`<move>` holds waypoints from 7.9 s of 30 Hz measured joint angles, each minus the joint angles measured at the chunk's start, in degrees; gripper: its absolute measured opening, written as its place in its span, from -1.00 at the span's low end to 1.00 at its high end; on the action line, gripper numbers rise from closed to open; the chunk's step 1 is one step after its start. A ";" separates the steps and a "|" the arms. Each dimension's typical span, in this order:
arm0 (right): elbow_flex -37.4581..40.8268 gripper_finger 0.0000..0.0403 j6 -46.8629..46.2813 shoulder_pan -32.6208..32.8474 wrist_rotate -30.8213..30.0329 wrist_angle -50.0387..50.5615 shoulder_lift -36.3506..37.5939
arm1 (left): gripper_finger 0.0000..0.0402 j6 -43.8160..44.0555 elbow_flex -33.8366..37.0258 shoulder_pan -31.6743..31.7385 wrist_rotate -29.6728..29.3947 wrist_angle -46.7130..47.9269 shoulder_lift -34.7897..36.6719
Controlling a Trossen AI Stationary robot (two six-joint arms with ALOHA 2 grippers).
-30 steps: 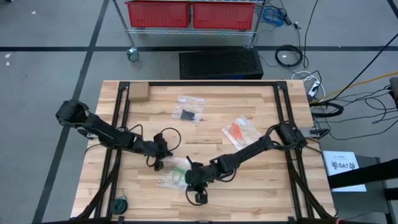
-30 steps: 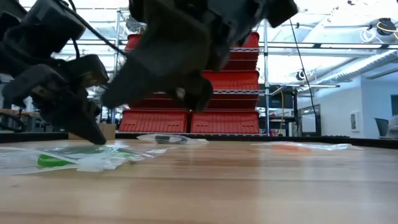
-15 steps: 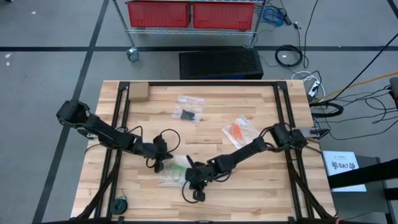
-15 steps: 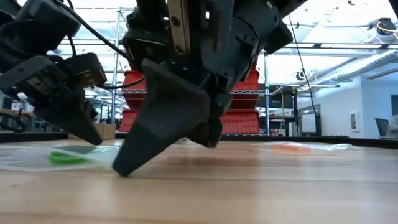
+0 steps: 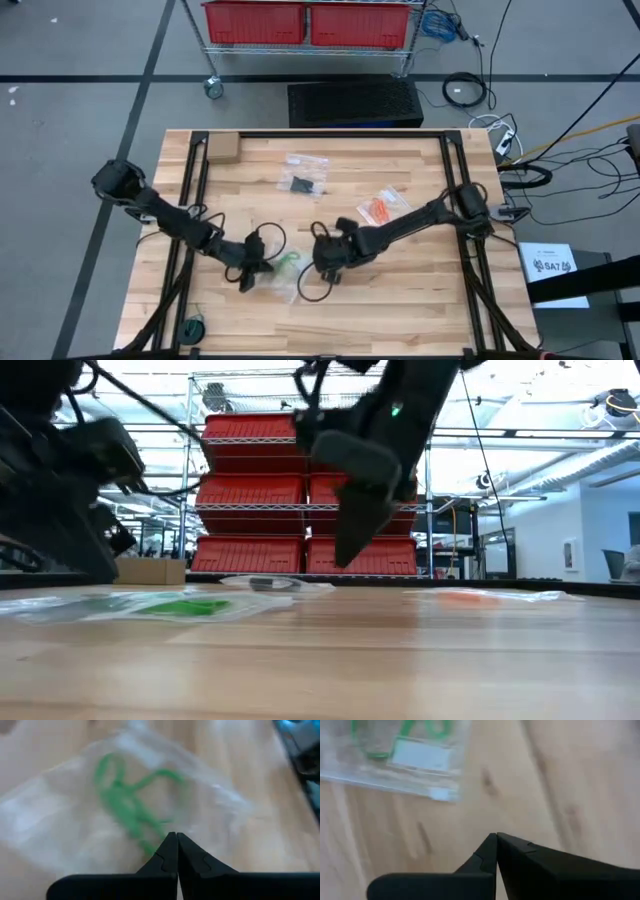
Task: Sort rubber bands
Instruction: Close the transparent zip bag
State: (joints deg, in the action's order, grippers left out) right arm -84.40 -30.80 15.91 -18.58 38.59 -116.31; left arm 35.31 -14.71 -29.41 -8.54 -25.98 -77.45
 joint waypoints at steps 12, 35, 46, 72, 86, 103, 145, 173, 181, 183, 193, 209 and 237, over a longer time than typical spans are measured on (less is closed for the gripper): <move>-0.08 -1.00 7.29 2.06 10.72 -21.34 0.09 | -1.00 -10.05 -4.47 7.28 -1.54 10.26 0.54; -0.13 -1.00 4.08 -1.75 7.33 -15.25 -5.45 | -1.00 -1.29 -5.31 9.14 5.16 17.00 0.46; -0.15 -1.00 2.18 -4.24 -0.44 -9.14 4.46 | -1.00 1.07 -6.19 0.95 -4.03 1.69 0.50; -0.15 -1.00 0.31 -1.26 0.89 -27.88 -5.66 | -0.30 4.44 -4.82 29.47 16.34 6.19 -4.74; -0.13 -1.00 2.12 -1.26 0.89 -28.28 -5.73 | -0.21 3.87 -5.80 30.94 23.37 -5.37 -15.42; -0.16 -1.00 -0.19 -1.61 3.73 -25.77 -8.71 | -0.49 -1.16 -6.35 28.22 23.47 -9.29 -17.79; -0.06 -1.00 -4.13 5.95 2.33 -13.41 -5.68 | -0.50 -1.12 -6.28 32.05 25.47 -0.33 -13.23; 2.74 -1.00 -1.28 2.85 1.31 -21.44 -10.87 | -0.50 -4.23 -6.30 37.51 26.53 0.30 -13.31; 2.76 -1.00 -0.85 2.87 1.57 -21.97 -10.88 | -0.50 -4.24 -6.35 39.13 30.02 -0.71 -13.91; 2.76 -1.00 -0.41 2.87 1.85 -22.48 -10.92 | -0.50 -4.15 -6.45 39.14 30.72 -1.33 -14.86; 2.82 -1.00 0.21 2.90 2.33 -23.36 -10.98 | -0.50 -1.82 -6.65 38.10 38.30 -5.72 -17.58; 2.85 -1.00 0.34 2.94 2.32 -23.73 -11.00 | -0.50 -4.31 -6.39 38.03 24.86 2.09 -13.95; 2.85 -1.00 0.41 2.94 2.40 -23.85 -11.02 | -0.50 -1.35 -7.02 35.15 30.61 5.50 -13.69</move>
State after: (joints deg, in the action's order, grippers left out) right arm -81.56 -30.39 18.85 -16.19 14.73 -127.33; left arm 33.96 -21.74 5.73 22.07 -20.48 -91.14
